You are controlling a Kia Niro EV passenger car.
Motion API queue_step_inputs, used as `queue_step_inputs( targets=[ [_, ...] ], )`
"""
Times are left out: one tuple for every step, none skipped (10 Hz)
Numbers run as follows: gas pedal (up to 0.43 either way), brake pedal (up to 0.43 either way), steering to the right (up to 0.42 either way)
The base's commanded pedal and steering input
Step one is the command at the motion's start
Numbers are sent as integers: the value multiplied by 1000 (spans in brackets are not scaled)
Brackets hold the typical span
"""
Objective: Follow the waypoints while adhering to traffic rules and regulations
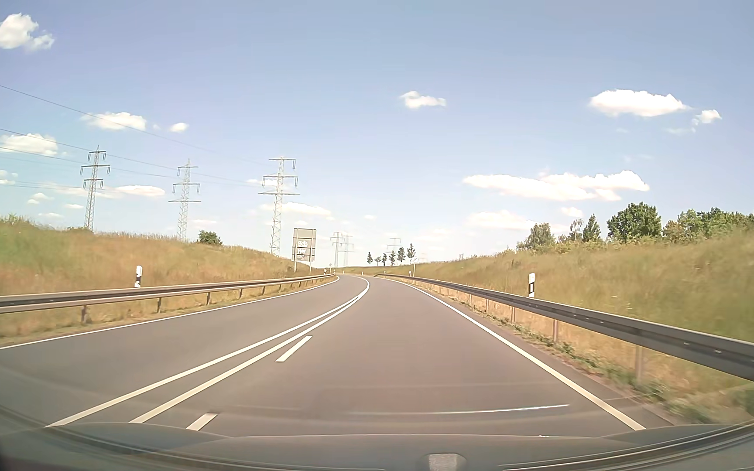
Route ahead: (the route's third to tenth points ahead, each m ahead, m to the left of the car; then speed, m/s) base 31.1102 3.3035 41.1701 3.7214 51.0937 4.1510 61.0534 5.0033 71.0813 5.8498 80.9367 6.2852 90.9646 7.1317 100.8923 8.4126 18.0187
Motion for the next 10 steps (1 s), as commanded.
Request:
queue_step_inputs(
  targets=[
    [118,30,-3],
    [118,30,-3],
    [118,30,-3],
    [118,30,-3],
    [118,30,-3],
    [118,30,-3],
    [118,30,-3],
    [118,30,-3],
    [118,30,-3],
    [118,30,-3]
  ],
)
